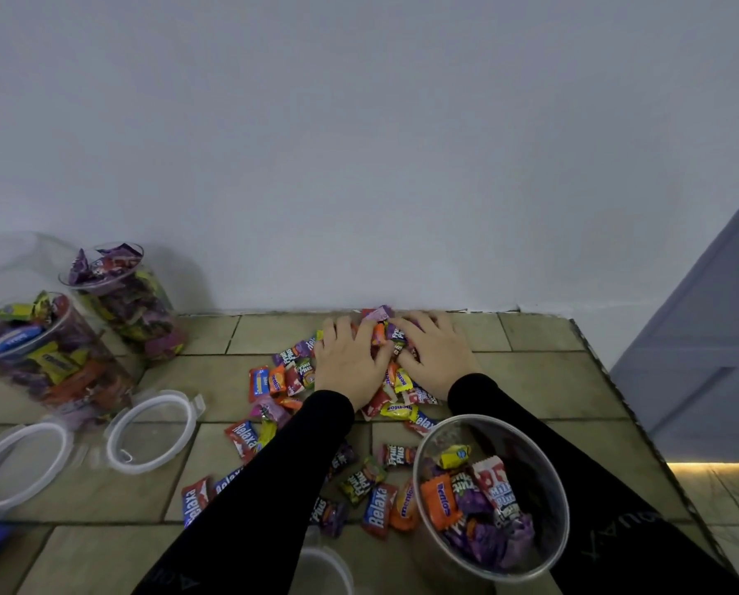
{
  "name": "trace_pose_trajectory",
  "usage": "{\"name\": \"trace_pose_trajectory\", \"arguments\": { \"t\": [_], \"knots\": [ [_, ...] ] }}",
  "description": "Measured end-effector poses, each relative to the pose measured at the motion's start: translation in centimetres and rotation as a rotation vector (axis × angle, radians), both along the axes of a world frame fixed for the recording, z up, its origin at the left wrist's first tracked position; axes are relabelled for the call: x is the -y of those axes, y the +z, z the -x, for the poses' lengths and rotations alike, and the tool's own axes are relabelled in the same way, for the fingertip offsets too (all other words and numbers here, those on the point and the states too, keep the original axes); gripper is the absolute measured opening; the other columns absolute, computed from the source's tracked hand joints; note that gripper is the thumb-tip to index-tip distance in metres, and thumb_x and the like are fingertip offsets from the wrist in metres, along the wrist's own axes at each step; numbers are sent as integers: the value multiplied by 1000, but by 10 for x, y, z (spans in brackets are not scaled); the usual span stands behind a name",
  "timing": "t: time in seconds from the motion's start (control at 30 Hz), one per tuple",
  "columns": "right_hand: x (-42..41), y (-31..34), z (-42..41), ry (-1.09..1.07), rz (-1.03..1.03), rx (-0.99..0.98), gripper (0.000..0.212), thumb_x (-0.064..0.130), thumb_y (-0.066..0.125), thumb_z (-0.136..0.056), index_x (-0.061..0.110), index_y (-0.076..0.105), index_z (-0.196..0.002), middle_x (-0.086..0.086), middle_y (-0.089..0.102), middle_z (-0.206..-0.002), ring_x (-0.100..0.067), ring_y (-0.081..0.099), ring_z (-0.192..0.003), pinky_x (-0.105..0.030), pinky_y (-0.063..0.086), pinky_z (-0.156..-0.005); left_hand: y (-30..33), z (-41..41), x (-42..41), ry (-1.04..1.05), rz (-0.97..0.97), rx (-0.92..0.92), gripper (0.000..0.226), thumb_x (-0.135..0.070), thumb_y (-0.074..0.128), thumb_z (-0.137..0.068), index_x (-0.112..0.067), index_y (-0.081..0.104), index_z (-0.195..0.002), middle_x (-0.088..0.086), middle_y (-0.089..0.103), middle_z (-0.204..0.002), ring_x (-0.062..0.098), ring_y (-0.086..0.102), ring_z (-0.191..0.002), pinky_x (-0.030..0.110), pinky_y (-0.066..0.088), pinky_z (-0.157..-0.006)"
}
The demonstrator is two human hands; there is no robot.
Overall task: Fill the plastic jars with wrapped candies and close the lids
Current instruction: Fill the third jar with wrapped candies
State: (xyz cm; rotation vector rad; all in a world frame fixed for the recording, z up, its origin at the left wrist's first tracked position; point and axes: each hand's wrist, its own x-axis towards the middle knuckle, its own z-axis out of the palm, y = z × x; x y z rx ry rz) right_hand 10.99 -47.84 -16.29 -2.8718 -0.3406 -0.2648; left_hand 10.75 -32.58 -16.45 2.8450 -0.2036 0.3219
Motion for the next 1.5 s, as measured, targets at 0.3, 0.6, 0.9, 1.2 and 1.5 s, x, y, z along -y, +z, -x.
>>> {"name": "trace_pose_trajectory", "arguments": {
  "t": [0.3, 0.6, 0.9, 1.2, 1.5],
  "knots": [
    [3, 1, 3, -5, -229, -120, 36, 44, 53, -93, 24, 55, -122, -1, 56, -120, -21, 46, -113, -31, 33, -93, 5, 10, -11, 6, 220, -94, 34, -37, 39, -102, -12, 55, -119, 8, 53, -114, 20, 34, -102, 31, 28, -89],
    [1, 29, 26, -21, -415, -251, 30, 30, 46, -98, 13, 58, -119, -6, 66, -108, -23, 60, -98, -30, 45, -77, 25, 35, -1, 29, -103, -167, 31, -29, 24, -107, -8, 43, -120, 13, 54, -120, 29, 46, -109, 37, 30, -94],
    [3, 76, 41, 10, -596, -149, 20, 29, 49, -97, 22, 62, -111, 6, 62, -84, -14, 57, -79, -24, 41, -69, 47, 50, -5, -46, 104, -150, 30, -31, 32, -105, -7, 45, -117, 12, 53, -116, 28, 44, -107, 32, 31, -76],
    [9, 107, 61, 16, -767, -43, 15, 23, 49, -97, 19, 62, -101, 12, 50, -62, 2, 45, -50, -19, 34, -56, 82, 73, -2, -105, 602, -31, 19, -20, 41, -103, -11, 47, -87, 7, 55, -85, 20, 48, -74, 27, 34, -58],
    [8, 142, 93, 31, -953, 62, 16, 25, 49, -98, 19, 62, -105, 18, 48, -55, -8, 45, -59, -28, 37, -62, 117, 101, -1, -135, 793, 39, 17, -24, 40, -104, -10, 49, -99, -8, 50, -73, 7, 45, -63, 9, 37, -52]
  ]
}}
